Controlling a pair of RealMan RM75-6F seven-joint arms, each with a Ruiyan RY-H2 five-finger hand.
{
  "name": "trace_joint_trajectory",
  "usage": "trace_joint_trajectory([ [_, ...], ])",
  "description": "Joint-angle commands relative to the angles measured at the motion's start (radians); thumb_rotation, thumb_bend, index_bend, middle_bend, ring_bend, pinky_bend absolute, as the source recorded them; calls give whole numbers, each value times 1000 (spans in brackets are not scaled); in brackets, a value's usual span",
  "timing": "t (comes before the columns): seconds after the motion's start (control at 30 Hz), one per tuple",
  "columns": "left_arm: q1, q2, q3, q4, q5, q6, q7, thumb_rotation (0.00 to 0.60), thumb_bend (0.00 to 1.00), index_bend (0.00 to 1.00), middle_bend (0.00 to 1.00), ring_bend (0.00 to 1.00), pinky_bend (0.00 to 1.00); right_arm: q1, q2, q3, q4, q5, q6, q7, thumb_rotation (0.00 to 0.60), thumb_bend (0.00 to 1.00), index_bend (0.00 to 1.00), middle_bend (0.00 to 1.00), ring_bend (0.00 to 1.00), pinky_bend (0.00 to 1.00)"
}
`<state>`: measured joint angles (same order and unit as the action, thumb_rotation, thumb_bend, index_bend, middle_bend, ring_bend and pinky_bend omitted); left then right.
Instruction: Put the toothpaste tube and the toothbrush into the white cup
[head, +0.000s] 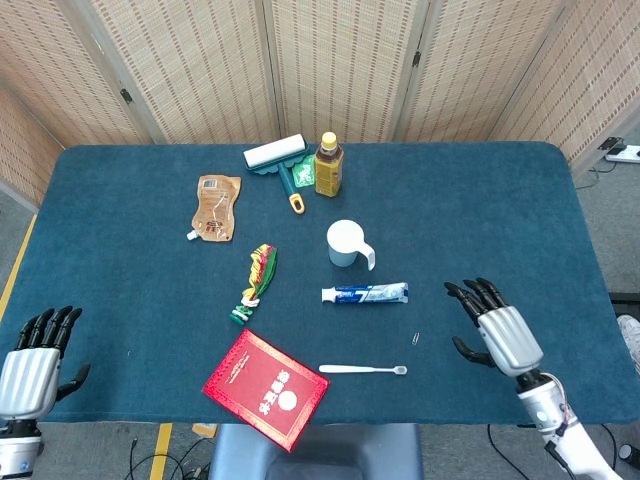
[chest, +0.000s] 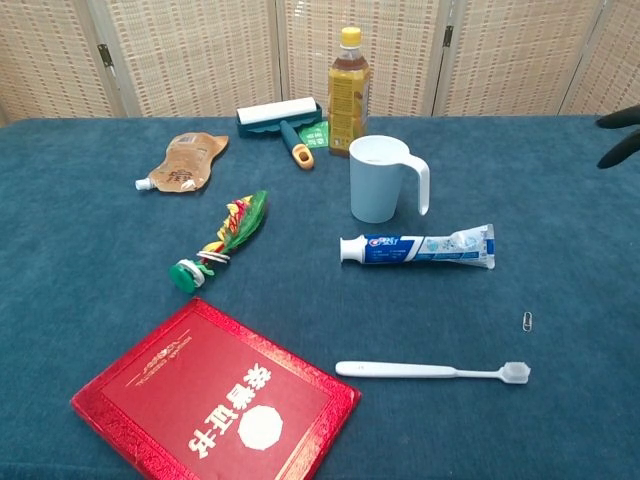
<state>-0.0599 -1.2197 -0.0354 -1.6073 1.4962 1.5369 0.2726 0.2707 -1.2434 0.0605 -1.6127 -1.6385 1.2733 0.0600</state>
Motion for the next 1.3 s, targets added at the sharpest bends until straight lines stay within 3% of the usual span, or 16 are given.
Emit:
trace_joint_trajectory([
  [0.03, 6, 3, 3, 0, -1, 6, -4, 600, 329, 138, 151, 104, 153, 71, -43, 27, 21, 39, -94, -28, 600, 261, 106, 239, 123, 130],
  [0.37, 22, 10, 7, 3, -6, 18, -17, 600, 328, 138, 151, 104, 153, 209, -157, 69, 105, 123, -259, -80, 600, 260, 119, 244, 126, 140],
  [0.67, 30, 9, 10, 13, -11, 17, -27, 600, 329, 138, 151, 104, 153, 295, -264, 92, 194, 181, -333, -128, 600, 277, 119, 244, 131, 140],
  [1.07, 48, 17, 13, 20, -16, 29, -46, 600, 329, 139, 151, 104, 153, 403, -402, 112, 288, 234, -402, -209, 600, 277, 126, 245, 142, 171],
  [1.3, 61, 24, 15, 30, -28, 32, -59, 600, 328, 139, 151, 104, 153, 396, -405, 93, 330, 244, -378, -208, 600, 281, 150, 261, 157, 176],
])
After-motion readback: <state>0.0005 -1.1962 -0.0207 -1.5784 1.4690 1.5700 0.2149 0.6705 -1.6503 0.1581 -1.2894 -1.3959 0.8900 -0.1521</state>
